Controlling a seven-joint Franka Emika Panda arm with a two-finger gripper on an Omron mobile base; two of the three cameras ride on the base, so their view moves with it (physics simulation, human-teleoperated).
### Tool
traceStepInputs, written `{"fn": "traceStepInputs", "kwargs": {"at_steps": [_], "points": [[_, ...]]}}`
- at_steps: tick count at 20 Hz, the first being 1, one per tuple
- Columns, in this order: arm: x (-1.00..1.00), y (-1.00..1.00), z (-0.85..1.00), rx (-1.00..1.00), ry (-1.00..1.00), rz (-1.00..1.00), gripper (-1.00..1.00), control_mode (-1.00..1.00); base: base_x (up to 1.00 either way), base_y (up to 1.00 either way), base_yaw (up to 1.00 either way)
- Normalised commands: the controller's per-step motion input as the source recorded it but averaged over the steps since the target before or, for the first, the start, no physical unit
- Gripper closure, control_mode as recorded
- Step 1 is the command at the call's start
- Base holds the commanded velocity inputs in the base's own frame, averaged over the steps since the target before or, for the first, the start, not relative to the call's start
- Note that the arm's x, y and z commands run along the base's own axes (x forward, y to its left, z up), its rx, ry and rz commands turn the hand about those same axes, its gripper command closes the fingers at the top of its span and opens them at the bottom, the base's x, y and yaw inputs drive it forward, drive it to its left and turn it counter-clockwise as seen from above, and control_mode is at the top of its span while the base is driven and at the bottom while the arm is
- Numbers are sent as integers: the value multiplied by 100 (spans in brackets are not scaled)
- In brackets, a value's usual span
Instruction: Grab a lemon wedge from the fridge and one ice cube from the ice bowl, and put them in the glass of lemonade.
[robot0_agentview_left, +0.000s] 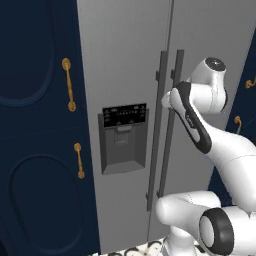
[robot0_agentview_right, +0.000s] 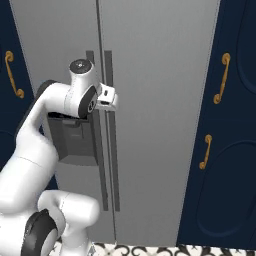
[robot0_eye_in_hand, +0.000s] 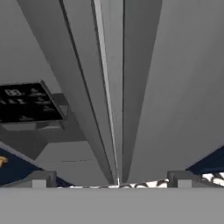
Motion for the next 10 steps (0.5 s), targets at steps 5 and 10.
{"fn": "traceStepInputs", "kwargs": {"at_steps": [5, 10], "points": [[72, -27, -3, 0, -1, -3, -100, -100, 0, 0, 0], [60, 1, -17, -2, 0, 1, -100, -100, 0, 0, 0]]}}
